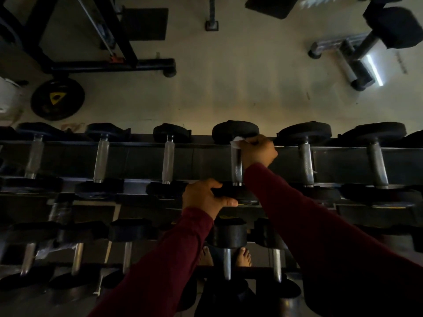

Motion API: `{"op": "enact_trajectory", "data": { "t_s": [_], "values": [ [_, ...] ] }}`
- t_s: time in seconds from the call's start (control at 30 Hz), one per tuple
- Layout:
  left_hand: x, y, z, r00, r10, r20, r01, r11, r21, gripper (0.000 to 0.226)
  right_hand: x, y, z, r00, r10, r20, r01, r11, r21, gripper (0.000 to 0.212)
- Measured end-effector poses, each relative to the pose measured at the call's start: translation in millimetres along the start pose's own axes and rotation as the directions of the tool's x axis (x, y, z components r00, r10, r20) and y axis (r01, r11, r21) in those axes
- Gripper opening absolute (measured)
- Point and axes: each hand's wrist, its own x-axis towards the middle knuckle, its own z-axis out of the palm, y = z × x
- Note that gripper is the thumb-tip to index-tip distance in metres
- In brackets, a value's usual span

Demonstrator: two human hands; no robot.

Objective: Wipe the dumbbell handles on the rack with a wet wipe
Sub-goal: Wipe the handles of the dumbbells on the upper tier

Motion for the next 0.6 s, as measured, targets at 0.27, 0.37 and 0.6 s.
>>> {"op": "enact_trajectory", "data": {
  "t_s": [0.27,0.37,0.6],
  "values": [
    [2.0,-2.1,4.1,1.000,-0.014,-0.011,0.014,0.999,-0.035,0.063,26.7,11.2,-4.3,0.870,0.427,0.248,-0.470,0.869,0.154,0.024],
    [2.8,-2.2,3.6,1.000,-0.021,-0.004,0.021,0.999,-0.039,0.063,15.3,8.3,-3.3,0.965,0.235,0.115,-0.248,0.962,0.116,0.013],
    [3.4,-2.7,4.2,0.999,-0.035,0.002,0.035,0.999,-0.036,0.064,14.9,8.1,-7.6,0.937,0.300,0.180,-0.326,0.936,0.137,0.011]
  ]
}}
